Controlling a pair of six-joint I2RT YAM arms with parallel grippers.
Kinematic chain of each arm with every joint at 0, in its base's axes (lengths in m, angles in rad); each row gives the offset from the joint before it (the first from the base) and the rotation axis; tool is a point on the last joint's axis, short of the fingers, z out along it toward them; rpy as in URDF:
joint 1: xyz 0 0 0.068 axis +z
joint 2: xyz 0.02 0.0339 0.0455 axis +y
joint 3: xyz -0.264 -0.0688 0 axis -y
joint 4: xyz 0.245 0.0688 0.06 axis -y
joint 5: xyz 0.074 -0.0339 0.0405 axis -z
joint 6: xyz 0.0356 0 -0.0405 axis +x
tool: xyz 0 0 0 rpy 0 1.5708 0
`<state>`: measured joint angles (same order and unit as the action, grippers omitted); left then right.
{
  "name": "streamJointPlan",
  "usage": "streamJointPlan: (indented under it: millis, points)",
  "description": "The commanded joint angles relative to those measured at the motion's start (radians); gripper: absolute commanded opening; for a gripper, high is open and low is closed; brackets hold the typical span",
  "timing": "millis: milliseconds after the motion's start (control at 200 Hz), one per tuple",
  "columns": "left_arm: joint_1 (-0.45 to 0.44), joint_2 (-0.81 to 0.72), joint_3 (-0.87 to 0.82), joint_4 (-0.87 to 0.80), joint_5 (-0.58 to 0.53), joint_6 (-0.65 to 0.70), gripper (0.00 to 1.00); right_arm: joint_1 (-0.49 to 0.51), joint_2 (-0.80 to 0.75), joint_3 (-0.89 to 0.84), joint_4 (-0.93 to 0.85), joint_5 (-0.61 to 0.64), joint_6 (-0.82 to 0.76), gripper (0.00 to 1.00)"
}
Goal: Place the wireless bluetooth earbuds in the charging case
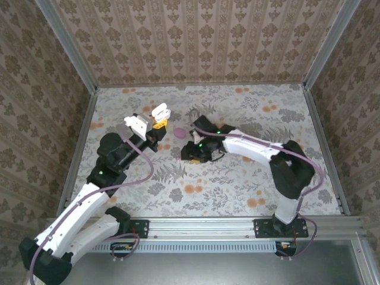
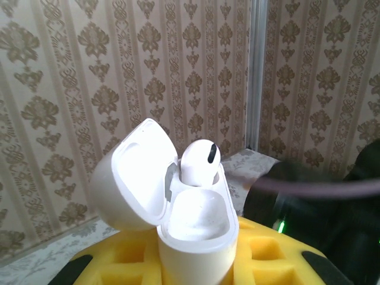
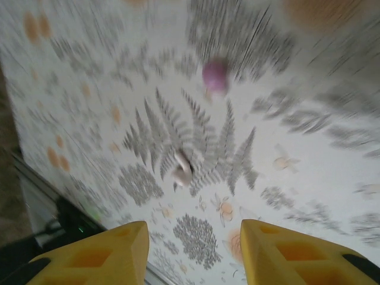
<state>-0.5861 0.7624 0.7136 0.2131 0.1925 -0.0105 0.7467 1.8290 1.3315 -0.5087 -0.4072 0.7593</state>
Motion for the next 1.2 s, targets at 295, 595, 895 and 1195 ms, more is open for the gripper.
streamJointPlan:
  millis: [295,595,895,1195]
  points:
    - [0.011,-0.245,-0.024,-0.223,-0.082,0.046,0.22,0.138,0.243,0.203,-0.151,0.049,-0.083,0.5]
    - [0.011,-0.347,-0.033,-0.299,-0.1,0.045,0.22,0.171,0.349,0.34,-0.273,0.148,-0.148,0.49]
    - [0.011,-0.377,-0.026,-0.324,-0.106,0.058,0.22,0.2,0.439,0.467,-0.361,0.176,-0.189,0.5]
    - [0.012,-0.381,-0.04,-0.304,-0.112,0.052,0.22,0.224,0.526,0.601,-0.511,0.282,-0.225,0.44]
